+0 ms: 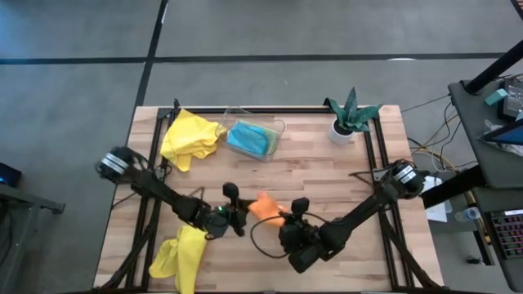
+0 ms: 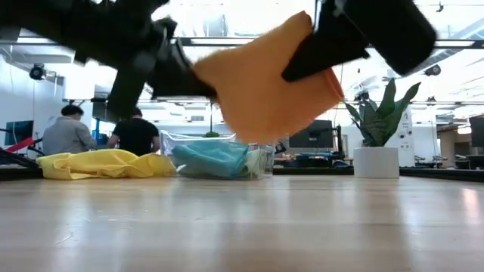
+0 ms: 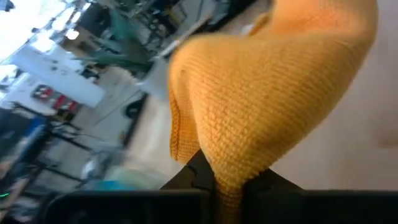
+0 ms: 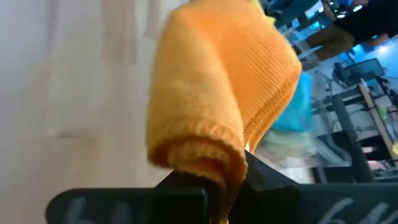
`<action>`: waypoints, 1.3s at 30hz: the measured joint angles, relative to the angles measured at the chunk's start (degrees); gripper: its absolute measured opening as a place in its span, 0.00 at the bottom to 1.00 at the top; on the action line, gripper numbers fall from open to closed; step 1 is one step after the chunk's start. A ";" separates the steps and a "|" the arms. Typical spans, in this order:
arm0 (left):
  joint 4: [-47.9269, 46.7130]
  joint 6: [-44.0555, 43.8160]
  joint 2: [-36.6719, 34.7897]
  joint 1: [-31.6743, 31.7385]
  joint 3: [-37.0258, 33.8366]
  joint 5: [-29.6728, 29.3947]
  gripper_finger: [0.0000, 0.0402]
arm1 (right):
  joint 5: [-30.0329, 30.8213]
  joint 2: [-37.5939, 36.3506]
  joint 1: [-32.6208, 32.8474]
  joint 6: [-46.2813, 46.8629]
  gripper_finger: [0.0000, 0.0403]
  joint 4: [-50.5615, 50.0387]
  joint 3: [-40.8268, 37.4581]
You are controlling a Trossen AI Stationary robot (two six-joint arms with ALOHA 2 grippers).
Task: Fold microfiber towels
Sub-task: Put the orange folded towel into the transparent bin
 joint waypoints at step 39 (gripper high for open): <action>-11.02 39.02 -16.16 49.00 -1.53 16.33 0.00 | -22.60 -0.95 -48.39 -46.86 0.02 23.16 -0.17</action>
